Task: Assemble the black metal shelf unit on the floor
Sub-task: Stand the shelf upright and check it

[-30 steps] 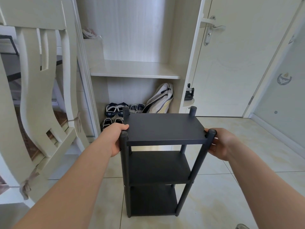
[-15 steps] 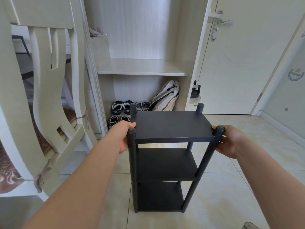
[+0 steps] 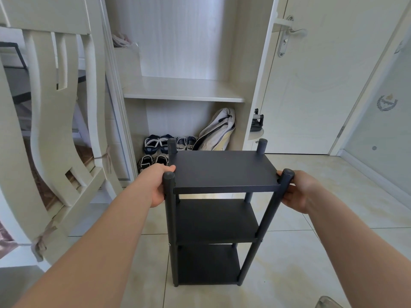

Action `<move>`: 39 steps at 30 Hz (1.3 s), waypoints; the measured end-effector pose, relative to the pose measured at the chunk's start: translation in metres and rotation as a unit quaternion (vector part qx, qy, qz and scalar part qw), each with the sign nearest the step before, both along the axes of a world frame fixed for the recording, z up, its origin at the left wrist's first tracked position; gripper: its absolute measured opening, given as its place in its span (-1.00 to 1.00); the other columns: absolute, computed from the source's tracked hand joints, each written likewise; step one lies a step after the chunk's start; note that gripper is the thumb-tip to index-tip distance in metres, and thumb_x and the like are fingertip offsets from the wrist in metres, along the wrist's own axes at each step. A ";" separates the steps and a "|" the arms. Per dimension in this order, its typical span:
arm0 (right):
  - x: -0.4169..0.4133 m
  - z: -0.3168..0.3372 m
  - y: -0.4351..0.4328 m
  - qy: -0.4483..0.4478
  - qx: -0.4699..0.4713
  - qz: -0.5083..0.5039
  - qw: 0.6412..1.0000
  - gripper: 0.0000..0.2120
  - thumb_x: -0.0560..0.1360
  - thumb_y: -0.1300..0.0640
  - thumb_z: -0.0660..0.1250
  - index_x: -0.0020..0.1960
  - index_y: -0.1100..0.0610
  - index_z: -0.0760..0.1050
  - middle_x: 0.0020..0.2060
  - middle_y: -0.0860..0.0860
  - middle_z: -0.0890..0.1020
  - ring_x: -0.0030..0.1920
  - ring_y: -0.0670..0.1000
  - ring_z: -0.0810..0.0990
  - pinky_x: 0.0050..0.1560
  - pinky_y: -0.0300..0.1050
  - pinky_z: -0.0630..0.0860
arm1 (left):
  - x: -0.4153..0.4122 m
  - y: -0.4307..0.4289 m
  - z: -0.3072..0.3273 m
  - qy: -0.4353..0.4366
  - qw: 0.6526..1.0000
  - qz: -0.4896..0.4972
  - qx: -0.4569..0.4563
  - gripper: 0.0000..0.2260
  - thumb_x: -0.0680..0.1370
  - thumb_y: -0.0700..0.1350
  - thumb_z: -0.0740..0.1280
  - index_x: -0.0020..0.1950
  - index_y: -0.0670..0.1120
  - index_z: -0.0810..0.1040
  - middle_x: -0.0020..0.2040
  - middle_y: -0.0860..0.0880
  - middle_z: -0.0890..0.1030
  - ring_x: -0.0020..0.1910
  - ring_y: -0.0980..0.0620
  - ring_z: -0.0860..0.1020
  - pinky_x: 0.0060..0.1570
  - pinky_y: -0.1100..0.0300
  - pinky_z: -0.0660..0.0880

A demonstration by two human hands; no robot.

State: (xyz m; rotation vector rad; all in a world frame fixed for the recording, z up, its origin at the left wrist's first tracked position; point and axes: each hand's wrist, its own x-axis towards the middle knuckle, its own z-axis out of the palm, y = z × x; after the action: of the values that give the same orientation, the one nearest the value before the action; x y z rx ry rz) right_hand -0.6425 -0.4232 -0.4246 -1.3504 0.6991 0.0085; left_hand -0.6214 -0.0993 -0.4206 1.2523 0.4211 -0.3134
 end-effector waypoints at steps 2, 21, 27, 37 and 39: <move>0.000 0.000 0.000 0.003 0.001 0.001 1.000 -0.86 0.57 0.18 0.27 -0.08 0.16 0.58 -0.23 0.11 0.64 -0.24 0.09 0.58 -0.20 -0.07 0.51 | 0.001 0.000 0.000 -0.001 1.000 0.001 -0.002 -0.82 0.61 -0.20 0.30 0.18 -0.19 0.56 0.04 -0.13 0.66 -0.02 -0.09 0.62 0.03 0.08 0.54; -0.009 -0.007 -0.001 -0.031 -0.065 0.019 0.997 -0.70 0.64 -0.02 0.24 0.02 0.21 0.56 -0.09 0.16 0.69 -0.09 0.16 0.67 -0.10 0.00 0.56 | 0.005 0.003 -0.024 -0.040 0.998 0.041 0.022 -0.89 0.61 -0.18 0.28 0.05 -0.13 0.60 -0.13 -0.07 0.69 -0.13 -0.03 0.63 -0.16 0.10 0.56; -0.024 -0.007 -0.004 -0.070 -0.038 0.025 0.997 -0.64 0.63 -0.14 0.28 0.11 0.16 0.58 -0.06 0.12 0.73 0.01 0.11 0.69 0.00 0.00 0.55 | 0.003 0.004 -0.028 -0.052 0.996 0.057 0.039 -0.85 0.61 -0.20 0.27 0.10 -0.14 0.61 -0.10 -0.07 0.71 -0.10 -0.03 0.64 -0.24 0.14 0.54; -0.025 -0.001 0.008 -0.127 -0.028 -0.015 0.991 -0.79 0.59 0.01 0.40 0.01 0.17 0.62 0.04 0.12 0.71 0.10 0.14 0.68 0.34 0.08 0.50 | 0.001 0.003 -0.027 -0.093 0.992 0.077 0.031 -0.88 0.60 -0.19 0.33 0.07 -0.16 0.65 -0.01 -0.12 0.72 0.00 -0.08 0.68 0.05 0.02 0.61; -0.024 -0.001 0.010 -0.129 -0.030 -0.021 0.991 -0.80 0.59 0.01 0.40 -0.02 0.16 0.61 0.06 0.14 0.70 0.13 0.15 0.67 0.35 0.08 0.50 | 0.001 0.003 -0.027 -0.086 0.993 0.075 0.035 -0.89 0.59 -0.18 0.35 0.06 -0.16 0.64 0.08 -0.17 0.69 0.07 -0.12 0.65 0.13 -0.01 0.57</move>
State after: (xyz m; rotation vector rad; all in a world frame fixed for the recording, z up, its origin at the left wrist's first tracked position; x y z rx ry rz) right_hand -0.6662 -0.4135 -0.4252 -1.3640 0.5123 -0.2196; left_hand -0.6205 -0.0964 -0.4473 1.2974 0.3769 -0.0625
